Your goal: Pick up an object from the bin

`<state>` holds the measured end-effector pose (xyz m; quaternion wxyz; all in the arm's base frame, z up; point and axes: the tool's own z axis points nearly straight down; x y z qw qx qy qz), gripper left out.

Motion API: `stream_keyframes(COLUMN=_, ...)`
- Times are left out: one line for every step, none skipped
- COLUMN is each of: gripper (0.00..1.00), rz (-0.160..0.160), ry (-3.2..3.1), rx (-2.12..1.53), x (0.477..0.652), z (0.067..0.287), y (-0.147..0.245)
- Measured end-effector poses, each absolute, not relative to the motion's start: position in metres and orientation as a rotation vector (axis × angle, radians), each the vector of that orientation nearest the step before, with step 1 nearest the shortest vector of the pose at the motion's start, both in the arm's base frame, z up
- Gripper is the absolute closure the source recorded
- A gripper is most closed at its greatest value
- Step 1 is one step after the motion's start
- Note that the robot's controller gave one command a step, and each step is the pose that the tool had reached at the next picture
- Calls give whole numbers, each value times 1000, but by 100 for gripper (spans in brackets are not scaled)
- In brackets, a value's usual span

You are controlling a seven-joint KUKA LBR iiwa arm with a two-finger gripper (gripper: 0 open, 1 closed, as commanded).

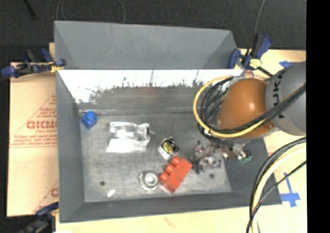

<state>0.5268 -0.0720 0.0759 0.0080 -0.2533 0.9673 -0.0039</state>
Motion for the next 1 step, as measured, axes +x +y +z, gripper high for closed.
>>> stream_keyframes(gripper=100, rz=-8, ry=2933, rx=-1097, x=535, z=214, y=-65)
